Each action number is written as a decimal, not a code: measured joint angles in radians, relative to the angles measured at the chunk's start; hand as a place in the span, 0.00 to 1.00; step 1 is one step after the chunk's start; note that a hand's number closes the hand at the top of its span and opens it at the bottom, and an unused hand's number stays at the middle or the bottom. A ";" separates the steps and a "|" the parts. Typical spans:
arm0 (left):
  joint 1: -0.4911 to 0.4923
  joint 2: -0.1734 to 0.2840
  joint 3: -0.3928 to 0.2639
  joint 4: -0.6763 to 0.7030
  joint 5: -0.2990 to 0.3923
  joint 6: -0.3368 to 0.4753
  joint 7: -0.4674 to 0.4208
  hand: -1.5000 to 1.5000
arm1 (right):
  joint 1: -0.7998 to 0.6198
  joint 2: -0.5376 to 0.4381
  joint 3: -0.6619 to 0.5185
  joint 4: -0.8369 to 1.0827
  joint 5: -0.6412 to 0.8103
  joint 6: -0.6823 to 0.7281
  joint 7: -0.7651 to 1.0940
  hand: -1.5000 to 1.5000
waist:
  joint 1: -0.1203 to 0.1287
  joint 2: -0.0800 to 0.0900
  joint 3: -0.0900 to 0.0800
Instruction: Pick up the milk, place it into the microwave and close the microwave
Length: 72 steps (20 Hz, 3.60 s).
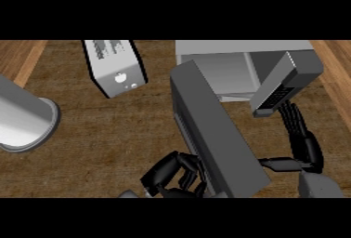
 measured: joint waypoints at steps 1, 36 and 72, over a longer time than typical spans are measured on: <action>-0.024 0.001 -0.031 0.020 0.014 0.029 0.001 1.00 | 0.024 0.001 -0.001 -0.043 -0.011 0.003 0.011 0.00 | -0.001 0.001 0.000; -0.640 -0.004 -0.247 0.354 0.698 0.741 -0.068 1.00 | 0.101 -0.178 0.036 -0.627 -0.413 0.401 0.390 0.00 | -0.211 0.058 -0.003; -0.711 -0.005 -0.142 0.451 1.008 0.727 -0.398 1.00 | 0.030 -0.296 -0.006 -0.716 -0.656 0.438 0.558 0.00 | -0.286 0.089 0.001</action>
